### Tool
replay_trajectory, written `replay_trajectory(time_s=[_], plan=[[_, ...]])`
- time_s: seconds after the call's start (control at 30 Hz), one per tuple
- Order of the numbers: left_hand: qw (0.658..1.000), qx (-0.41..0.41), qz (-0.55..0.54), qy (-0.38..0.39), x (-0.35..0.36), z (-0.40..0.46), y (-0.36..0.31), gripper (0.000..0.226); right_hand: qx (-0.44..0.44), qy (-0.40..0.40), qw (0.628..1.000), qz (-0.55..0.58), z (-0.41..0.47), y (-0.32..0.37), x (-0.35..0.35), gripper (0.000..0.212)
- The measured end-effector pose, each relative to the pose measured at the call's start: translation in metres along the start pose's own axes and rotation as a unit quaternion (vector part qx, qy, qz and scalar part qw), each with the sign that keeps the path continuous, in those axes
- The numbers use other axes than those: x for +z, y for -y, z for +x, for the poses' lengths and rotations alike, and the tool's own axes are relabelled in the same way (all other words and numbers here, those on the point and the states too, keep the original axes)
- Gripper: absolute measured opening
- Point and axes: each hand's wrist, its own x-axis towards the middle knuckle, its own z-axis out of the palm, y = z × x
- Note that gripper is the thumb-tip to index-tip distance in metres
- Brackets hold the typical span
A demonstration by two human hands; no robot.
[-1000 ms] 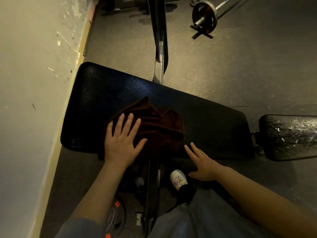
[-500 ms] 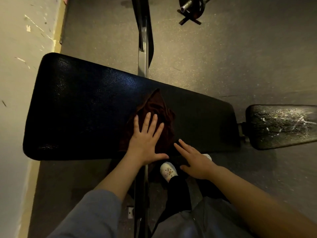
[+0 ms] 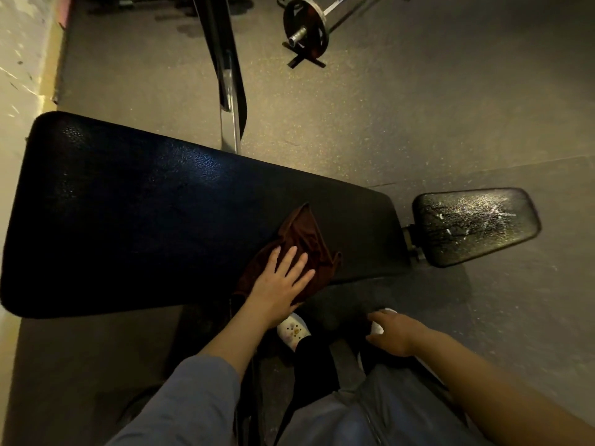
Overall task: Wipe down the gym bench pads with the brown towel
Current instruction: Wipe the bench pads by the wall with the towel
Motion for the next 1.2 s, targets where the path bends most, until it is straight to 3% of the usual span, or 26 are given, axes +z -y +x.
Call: replay_trajectory(time_s=[0.2,0.33,0.5,0.6,0.73,0.87,0.93,1.1,1.2], plan=[[0.985,-0.026,-0.158,-0.067,0.013,-0.024,-0.031,0.060,-0.023,-0.011,0.998,0.055,-0.002,0.002,-0.003,0.059],[0.922,-0.090,-0.344,-0.156,-0.003,-0.026,-0.047,0.051,-0.033,0.010,0.993,0.116,-0.003,-0.001,0.000,0.057],[0.870,-0.168,-0.413,-0.211,-0.026,-0.030,-0.087,0.042,-0.073,-0.015,0.984,0.163,-0.016,-0.028,0.013,0.060],[0.862,-0.157,-0.433,-0.211,-0.051,-0.023,-0.126,0.038,-0.129,-0.108,0.968,0.189,-0.036,-0.057,0.020,0.065],[0.850,-0.123,-0.472,-0.198,-0.084,-0.003,-0.189,0.034,-0.183,-0.215,0.943,0.179,-0.066,-0.103,0.034,0.055],[0.838,-0.099,-0.494,-0.208,-0.119,0.013,-0.257,0.028,-0.147,-0.298,0.924,0.191,-0.094,-0.161,0.054,0.029],[0.831,-0.095,-0.500,-0.225,-0.133,0.019,-0.285,0.026,-0.115,-0.354,0.896,0.241,-0.111,-0.191,0.060,0.017],[0.824,-0.094,-0.484,-0.279,-0.162,0.034,-0.331,0.034,-0.123,-0.453,0.814,0.343,-0.157,-0.247,0.053,0.025],[0.826,-0.073,-0.483,-0.282,-0.178,0.046,-0.353,0.037,-0.162,-0.474,0.794,0.345,-0.176,-0.263,0.046,0.032]])
